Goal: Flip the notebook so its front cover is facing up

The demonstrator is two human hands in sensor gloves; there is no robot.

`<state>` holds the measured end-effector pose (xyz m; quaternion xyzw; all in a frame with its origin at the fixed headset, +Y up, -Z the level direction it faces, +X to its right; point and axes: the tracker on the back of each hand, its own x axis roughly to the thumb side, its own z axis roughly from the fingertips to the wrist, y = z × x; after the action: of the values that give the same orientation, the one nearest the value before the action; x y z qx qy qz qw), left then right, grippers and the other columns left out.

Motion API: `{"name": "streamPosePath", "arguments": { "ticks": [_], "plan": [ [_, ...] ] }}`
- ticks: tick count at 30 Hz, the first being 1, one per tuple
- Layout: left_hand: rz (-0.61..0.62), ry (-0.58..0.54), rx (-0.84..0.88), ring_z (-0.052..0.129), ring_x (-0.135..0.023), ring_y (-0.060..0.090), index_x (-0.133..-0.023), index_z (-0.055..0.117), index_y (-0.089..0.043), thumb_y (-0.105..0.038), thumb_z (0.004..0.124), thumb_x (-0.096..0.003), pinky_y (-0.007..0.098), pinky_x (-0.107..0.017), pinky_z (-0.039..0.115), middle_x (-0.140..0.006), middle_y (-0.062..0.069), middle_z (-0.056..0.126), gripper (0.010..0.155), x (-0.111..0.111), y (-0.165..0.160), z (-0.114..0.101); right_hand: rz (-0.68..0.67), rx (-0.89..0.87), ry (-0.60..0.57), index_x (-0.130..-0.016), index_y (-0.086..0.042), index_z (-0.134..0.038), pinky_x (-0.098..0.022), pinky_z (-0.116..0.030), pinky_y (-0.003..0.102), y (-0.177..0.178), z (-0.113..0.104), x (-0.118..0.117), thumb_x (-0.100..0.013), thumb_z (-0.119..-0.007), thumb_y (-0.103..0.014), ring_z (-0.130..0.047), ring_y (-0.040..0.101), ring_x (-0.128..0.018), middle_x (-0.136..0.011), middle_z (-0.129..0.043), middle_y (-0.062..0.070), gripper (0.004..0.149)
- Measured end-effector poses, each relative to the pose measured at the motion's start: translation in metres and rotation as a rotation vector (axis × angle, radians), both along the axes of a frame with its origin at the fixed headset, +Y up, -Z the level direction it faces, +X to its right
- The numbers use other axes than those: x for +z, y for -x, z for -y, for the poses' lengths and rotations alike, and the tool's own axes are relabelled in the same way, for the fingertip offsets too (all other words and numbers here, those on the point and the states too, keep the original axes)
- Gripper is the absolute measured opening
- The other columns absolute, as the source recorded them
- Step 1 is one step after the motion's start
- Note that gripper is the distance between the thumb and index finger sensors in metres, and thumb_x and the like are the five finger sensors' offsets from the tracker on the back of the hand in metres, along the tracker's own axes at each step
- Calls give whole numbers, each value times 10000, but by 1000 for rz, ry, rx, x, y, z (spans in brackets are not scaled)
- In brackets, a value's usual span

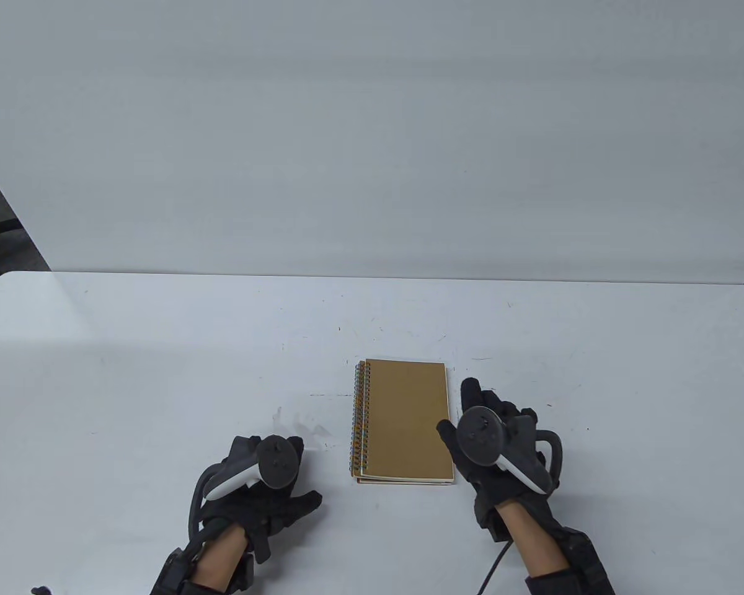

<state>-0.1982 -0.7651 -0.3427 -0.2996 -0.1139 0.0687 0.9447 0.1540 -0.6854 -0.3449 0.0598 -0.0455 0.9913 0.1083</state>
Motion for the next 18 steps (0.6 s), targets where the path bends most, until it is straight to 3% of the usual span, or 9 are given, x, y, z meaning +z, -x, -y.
{"name": "streamPosePath", "arguments": {
  "ticks": [11, 18],
  "plan": [
    [-4, 18, -28, -87, -1053, 553, -1100, -103, -223, -681, 534, -564, 810, -647, 129, -1167, 216, -66, 950, 0, -2, 5, 35, -24, 61, -1135, -57, -336, -580, -365, 840, -83, 39, 29, -577, -559, -569, -524, 681, -967, -1175, -451, 344, 790],
    [-12, 16, -30, -85, -1053, 552, -1098, -103, -224, -679, 530, -564, 809, -648, 129, -1166, 215, -63, 946, 1, -1, 5, 56, -35, 82, -1135, -58, -322, -574, -343, 845, -98, 47, 30, -577, -552, -571, -497, 685, -971, -1177, -426, 347, 793]
  ]
}}
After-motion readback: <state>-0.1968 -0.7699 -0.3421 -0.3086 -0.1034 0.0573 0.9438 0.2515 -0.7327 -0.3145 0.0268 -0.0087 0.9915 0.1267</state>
